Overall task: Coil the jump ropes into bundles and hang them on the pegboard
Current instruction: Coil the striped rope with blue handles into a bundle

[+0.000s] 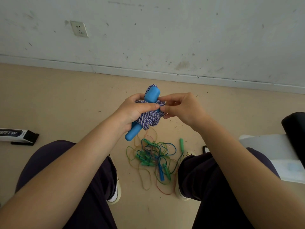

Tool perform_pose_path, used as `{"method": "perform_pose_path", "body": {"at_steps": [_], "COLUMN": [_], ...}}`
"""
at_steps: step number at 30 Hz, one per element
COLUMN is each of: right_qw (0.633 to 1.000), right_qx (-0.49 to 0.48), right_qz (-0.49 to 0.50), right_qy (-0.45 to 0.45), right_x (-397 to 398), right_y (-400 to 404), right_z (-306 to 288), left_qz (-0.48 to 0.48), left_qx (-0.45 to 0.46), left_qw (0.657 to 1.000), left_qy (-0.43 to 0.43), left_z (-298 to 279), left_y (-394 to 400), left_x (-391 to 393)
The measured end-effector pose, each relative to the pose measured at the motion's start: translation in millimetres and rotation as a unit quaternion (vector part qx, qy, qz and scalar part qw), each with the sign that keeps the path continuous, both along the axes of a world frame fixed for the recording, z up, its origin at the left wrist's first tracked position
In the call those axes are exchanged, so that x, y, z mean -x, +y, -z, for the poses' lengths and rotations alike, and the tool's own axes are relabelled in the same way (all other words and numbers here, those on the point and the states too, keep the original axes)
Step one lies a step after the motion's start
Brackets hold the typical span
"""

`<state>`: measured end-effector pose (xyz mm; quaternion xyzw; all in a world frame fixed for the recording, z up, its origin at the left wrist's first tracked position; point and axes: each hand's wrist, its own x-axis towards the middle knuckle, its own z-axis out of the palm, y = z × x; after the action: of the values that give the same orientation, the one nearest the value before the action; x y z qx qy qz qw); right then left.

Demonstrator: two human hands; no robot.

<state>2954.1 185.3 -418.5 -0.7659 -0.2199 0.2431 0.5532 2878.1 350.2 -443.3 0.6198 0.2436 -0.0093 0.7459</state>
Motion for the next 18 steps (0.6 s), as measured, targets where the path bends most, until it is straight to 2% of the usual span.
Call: {"method": "perform_pose_path", "body": {"at_steps": [3,6,8,12,18], "right_qw": [0.998,0.988,0.982,0.987,0.986], "right_qx": [0.031,0.111,0.155,0.132,0.072], "right_qz": [0.004,-0.019,-0.051,-0.075,0.016], "right_qy": [-0.048,-0.103,-0.099,-0.050,-0.147], "right_x": [0,3,1,-5,5], "right_y": [2,6,4,-5,3], "right_z": [-1,1,0,-6,-2], "left_qz": [0.006,0.020,0.035,0.061,0.071], "left_qx": [-0.014,-0.068,-0.103,-0.116,-0.103], "left_qw": [1.000,0.997,0.994,0.991,0.992], "left_qy": [0.003,0.003,0.006,0.008,0.029], "left_z": [0,1,1,1,-1], "left_y": [0,0,1,3,9], "left_x": [0,0,0,2,-3]}}
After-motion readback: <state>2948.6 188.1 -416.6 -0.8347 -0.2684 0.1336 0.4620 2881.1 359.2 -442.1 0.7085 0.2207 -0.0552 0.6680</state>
